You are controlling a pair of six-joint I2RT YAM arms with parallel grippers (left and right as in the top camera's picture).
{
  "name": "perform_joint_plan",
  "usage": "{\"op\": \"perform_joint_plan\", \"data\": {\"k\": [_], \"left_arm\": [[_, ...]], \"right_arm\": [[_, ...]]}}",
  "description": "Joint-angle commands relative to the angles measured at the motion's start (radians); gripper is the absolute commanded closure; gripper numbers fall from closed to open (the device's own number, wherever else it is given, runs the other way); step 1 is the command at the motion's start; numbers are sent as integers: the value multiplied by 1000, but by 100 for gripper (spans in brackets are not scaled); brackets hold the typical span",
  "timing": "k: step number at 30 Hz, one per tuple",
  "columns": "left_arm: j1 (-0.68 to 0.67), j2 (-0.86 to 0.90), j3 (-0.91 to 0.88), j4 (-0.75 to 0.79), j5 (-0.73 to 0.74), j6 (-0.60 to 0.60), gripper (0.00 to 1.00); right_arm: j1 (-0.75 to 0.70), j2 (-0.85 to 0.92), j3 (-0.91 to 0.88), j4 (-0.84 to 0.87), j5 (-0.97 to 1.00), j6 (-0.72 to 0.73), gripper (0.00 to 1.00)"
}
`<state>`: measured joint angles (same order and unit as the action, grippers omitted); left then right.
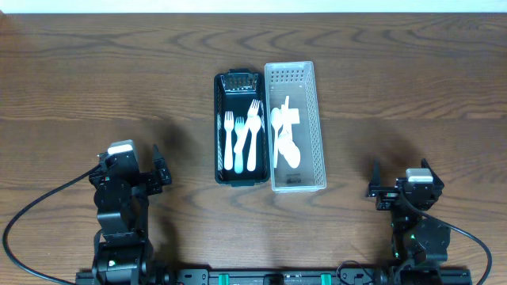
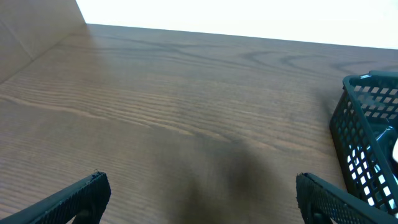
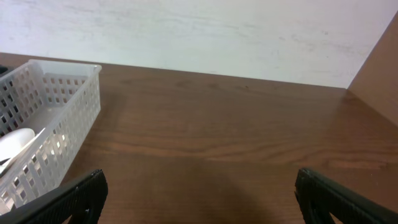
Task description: Pack container
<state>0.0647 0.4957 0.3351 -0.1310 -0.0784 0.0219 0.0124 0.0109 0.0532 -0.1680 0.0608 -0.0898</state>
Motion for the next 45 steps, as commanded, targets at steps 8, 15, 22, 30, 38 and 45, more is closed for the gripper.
{"op": "perform_joint_plan", "data": {"k": [8, 15, 22, 30, 38, 45], "left_arm": [[2, -3, 11, 4, -4, -9, 2], [2, -10, 11, 31, -117, 144, 2], [2, -52, 11, -31, -142, 176, 2], [-5, -61, 11, 4, 27, 59, 2], [-24, -72, 9, 41, 97, -224, 2], [-45, -128, 9, 69, 97, -195, 2]], "right_arm": [[8, -5, -5, 0, 10, 14, 1], [8, -5, -5, 0, 10, 14, 1], [8, -5, -5, 0, 10, 14, 1], [8, -5, -5, 0, 10, 14, 1], [8, -5, -5, 0, 10, 14, 1], [8, -4, -5, 0, 10, 14, 1]]}}
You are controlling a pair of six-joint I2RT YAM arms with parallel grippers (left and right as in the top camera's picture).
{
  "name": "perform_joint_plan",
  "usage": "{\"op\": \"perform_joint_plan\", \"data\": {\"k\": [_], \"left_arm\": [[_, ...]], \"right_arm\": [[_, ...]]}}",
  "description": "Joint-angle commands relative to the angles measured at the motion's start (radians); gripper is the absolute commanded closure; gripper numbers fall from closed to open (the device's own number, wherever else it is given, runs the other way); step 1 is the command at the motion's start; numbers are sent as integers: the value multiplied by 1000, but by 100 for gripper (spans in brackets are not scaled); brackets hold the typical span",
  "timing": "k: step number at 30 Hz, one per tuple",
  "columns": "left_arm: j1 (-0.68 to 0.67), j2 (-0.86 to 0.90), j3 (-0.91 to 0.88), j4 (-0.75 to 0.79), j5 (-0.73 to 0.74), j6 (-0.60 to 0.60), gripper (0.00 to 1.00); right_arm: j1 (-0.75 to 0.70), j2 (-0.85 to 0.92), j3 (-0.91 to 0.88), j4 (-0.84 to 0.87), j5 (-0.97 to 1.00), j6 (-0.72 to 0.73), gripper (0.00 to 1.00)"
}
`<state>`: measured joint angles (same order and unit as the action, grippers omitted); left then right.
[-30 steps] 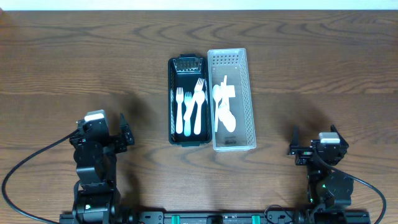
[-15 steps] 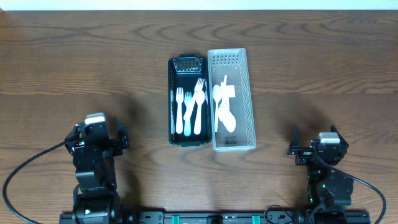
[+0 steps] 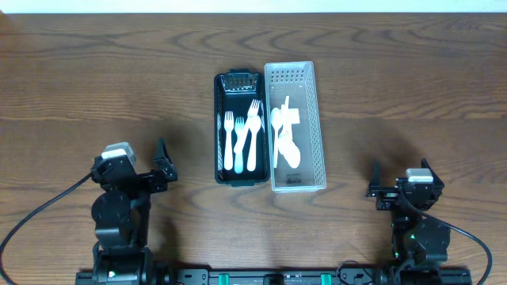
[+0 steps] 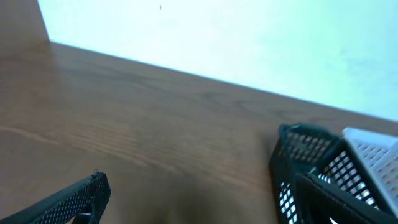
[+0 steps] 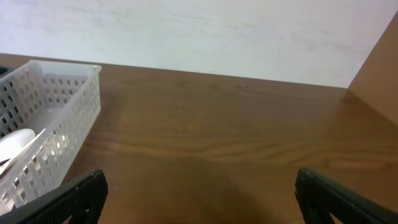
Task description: Pack container
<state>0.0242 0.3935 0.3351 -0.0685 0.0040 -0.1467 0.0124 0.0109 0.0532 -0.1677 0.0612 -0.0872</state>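
Note:
A black mesh basket (image 3: 219, 127) holds three white plastic forks (image 3: 241, 133). Touching its right side, a clear white basket (image 3: 317, 119) holds white spoons (image 3: 285, 134). My left gripper (image 3: 162, 168) stands open to the left of the black basket's near end, nothing between its fingers; its wrist view shows that basket's corner (image 4: 298, 162). My right gripper (image 3: 374, 188) is open at the near right, apart from the white basket (image 5: 50, 124).
Bare brown wooden tabletop (image 3: 95, 79) surrounds both baskets. A white wall (image 5: 199, 31) lies beyond the far edge. Black cables (image 3: 40, 214) trail from the arm bases at the near edge.
My left arm has shifted slightly and turned towards the black basket, which now fills more of its wrist view. The right arm and both baskets are unchanged.

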Motion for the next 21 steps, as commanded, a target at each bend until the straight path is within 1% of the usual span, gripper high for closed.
{"op": "perform_joint_plan", "data": {"k": [1, 4, 8, 12, 15, 17, 21], "left_arm": [[-4, -34, 9, 3, 15, -26, 2], [-5, -67, -2, -4, 15, -18, 2], [-17, -119, -51, -10, 15, 23, 2], [-46, -188, -110, -61, 19, 71, 2], [-64, -236, -153, -92, 82, 161, 2], [-70, -265, -182, -113, 119, 200, 2], [-70, -314, -236, -180, 171, 222, 2]], "right_arm": [[8, -5, -5, -1, 10, 12, 1], [8, -4, -5, -1, 10, 12, 1], [8, -4, -5, -1, 10, 12, 1], [8, -4, -5, -1, 10, 12, 1], [8, -4, -5, -1, 10, 12, 1], [8, -4, -5, -1, 10, 12, 1], [8, -5, -5, -1, 10, 12, 1]]}}
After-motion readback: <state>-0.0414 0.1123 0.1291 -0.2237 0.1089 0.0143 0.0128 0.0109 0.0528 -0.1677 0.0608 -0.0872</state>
